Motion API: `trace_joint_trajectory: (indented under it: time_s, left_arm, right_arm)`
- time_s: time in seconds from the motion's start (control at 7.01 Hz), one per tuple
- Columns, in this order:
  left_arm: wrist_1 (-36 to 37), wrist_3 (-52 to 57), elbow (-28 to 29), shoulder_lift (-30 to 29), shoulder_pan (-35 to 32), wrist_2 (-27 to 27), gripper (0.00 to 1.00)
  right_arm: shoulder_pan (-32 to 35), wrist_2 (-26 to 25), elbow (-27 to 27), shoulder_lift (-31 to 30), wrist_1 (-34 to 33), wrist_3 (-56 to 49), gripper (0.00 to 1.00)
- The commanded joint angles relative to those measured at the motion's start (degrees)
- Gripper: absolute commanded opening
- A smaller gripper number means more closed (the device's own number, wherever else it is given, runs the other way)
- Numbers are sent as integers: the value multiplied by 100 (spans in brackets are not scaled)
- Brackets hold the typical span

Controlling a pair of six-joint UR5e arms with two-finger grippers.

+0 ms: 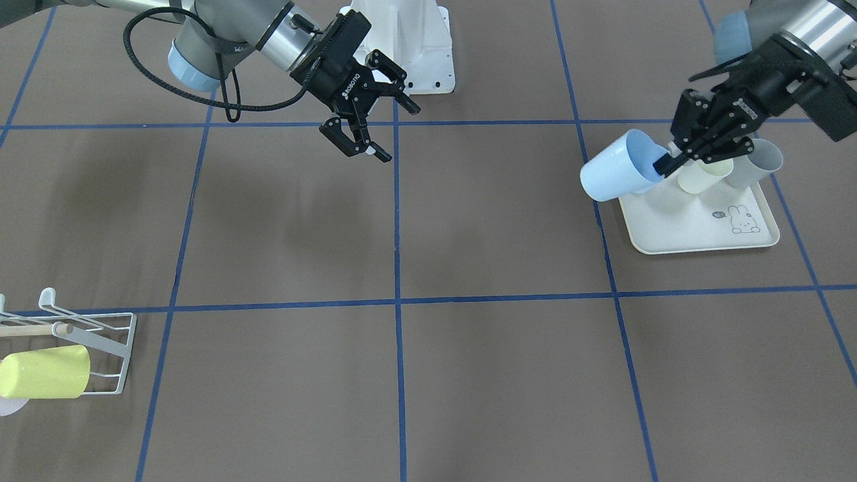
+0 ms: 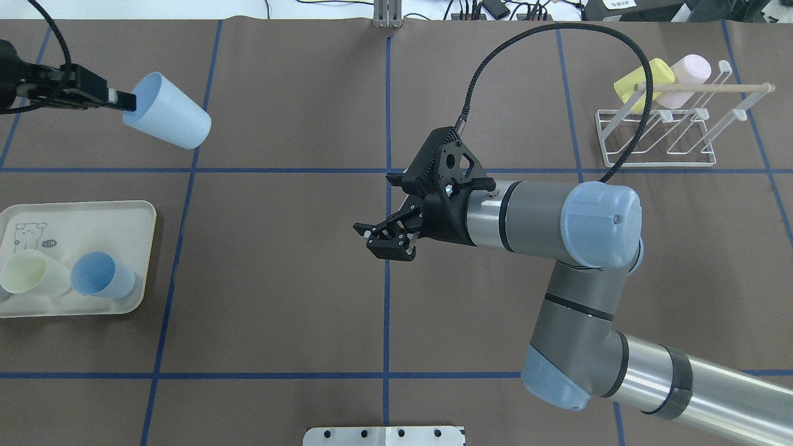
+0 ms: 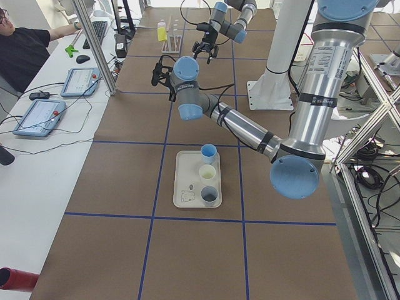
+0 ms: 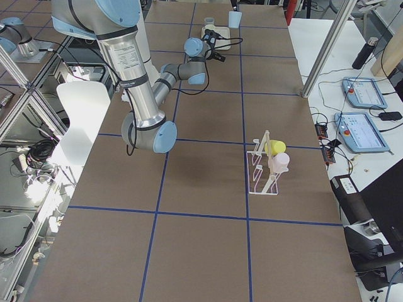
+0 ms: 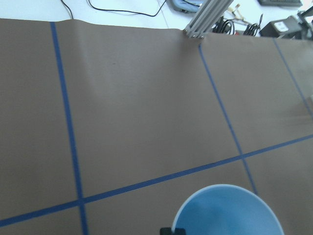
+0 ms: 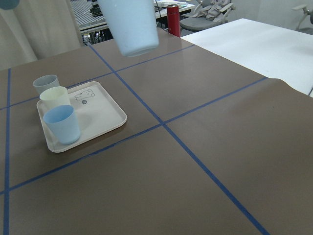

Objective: Transfer IKEA cup to right arm and place on rack

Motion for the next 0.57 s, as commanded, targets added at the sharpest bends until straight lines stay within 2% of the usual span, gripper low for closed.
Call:
trace_joint_trajectory:
  time_s: [0.0,0.29,0.43]
  left_arm:
    - [-12,-1277,-281,-664,662,13,0]
    - [-20,-1449,-273,-878,1233,135,0]
    - [-29,-1458,-273,-922,1479,354,0]
  right_arm:
    - [-11,-12,4,46,24,-608,96]
    - [-20,-56,30,72,67,-926,97]
    - [-37,-56,-22,63,442,-935,98]
